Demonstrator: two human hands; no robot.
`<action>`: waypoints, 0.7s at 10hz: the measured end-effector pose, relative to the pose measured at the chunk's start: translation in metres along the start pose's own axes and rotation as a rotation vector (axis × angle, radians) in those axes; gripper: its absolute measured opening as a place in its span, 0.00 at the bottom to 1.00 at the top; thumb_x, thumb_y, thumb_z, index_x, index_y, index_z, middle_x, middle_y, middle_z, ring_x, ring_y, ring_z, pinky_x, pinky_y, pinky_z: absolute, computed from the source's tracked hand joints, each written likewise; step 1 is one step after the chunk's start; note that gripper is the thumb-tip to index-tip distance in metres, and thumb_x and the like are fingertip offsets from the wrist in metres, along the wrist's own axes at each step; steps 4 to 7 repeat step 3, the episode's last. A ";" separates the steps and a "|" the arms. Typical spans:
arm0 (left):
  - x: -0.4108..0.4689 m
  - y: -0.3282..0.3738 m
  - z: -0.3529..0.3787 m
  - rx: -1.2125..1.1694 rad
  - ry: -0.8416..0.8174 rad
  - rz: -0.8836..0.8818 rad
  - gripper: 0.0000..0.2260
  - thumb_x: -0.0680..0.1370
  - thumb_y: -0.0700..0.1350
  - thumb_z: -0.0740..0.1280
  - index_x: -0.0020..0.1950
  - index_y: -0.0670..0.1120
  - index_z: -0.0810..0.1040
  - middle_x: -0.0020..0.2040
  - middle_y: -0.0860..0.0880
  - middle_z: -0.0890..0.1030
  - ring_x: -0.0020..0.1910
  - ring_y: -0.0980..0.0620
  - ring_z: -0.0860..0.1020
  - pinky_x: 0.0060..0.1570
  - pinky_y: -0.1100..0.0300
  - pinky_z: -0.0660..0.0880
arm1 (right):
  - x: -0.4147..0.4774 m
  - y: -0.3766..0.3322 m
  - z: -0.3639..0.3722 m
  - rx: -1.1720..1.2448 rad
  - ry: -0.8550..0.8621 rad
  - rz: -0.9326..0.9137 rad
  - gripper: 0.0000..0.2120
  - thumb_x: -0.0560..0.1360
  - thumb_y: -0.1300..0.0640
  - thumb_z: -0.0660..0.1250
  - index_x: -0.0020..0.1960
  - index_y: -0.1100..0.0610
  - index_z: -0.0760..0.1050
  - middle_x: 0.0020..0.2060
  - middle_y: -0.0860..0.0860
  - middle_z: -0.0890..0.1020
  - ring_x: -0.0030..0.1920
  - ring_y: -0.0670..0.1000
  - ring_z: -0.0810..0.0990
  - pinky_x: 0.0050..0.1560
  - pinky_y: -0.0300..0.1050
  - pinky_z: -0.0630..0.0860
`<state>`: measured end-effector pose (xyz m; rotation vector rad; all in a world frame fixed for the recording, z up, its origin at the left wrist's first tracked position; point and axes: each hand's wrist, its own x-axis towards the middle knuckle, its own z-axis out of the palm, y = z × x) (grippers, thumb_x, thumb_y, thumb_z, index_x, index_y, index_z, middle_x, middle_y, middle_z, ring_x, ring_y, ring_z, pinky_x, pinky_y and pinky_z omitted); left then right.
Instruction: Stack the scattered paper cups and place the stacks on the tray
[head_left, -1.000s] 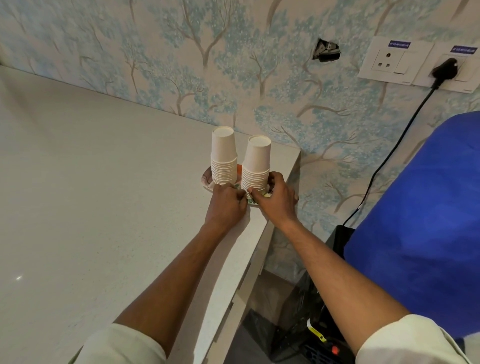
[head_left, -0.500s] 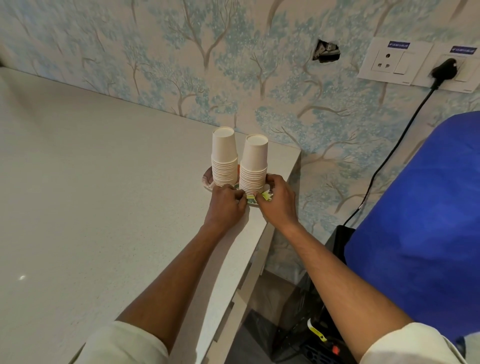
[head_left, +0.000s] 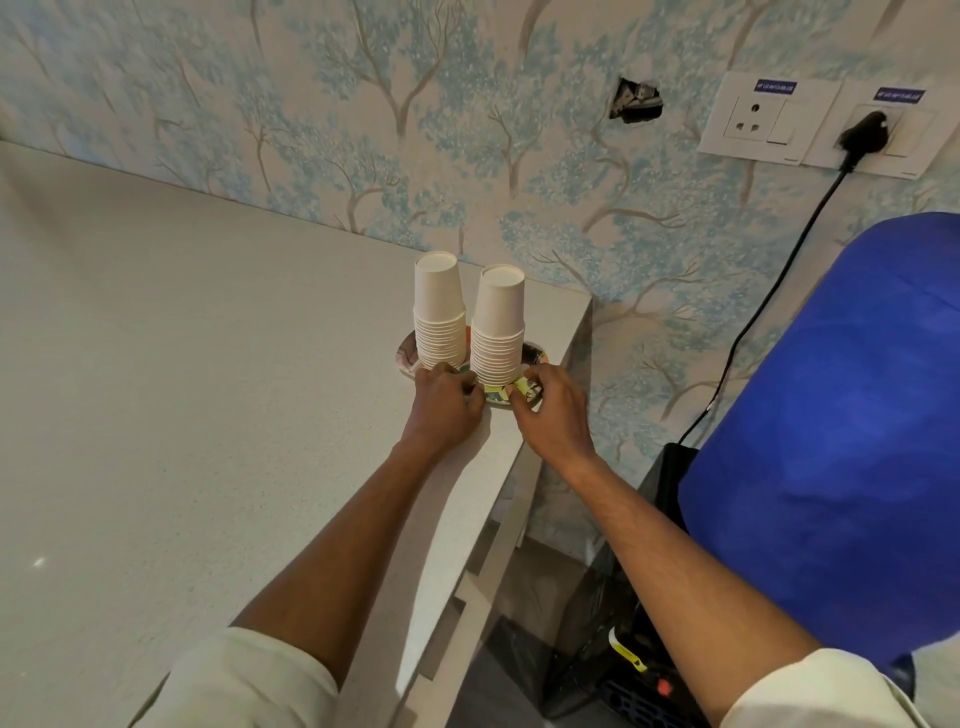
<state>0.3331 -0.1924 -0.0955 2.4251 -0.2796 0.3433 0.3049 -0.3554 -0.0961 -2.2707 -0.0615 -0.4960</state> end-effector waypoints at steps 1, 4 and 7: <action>-0.004 0.005 -0.003 -0.008 0.010 -0.028 0.12 0.81 0.43 0.66 0.60 0.40 0.84 0.52 0.40 0.83 0.47 0.48 0.74 0.47 0.59 0.67 | -0.001 -0.001 -0.002 0.006 -0.005 -0.008 0.18 0.78 0.57 0.74 0.64 0.62 0.77 0.59 0.58 0.81 0.53 0.49 0.77 0.43 0.17 0.64; -0.015 0.006 -0.009 -0.020 0.069 -0.032 0.18 0.79 0.46 0.69 0.69 0.42 0.78 0.66 0.41 0.79 0.62 0.41 0.75 0.61 0.50 0.73 | -0.007 0.002 -0.004 0.081 -0.007 -0.062 0.19 0.77 0.58 0.74 0.66 0.61 0.76 0.59 0.57 0.81 0.54 0.51 0.81 0.49 0.29 0.71; -0.015 0.006 -0.009 -0.020 0.069 -0.032 0.18 0.79 0.46 0.69 0.69 0.42 0.78 0.66 0.41 0.79 0.62 0.41 0.75 0.61 0.50 0.73 | -0.007 0.002 -0.004 0.081 -0.007 -0.062 0.19 0.77 0.58 0.74 0.66 0.61 0.76 0.59 0.57 0.81 0.54 0.51 0.81 0.49 0.29 0.71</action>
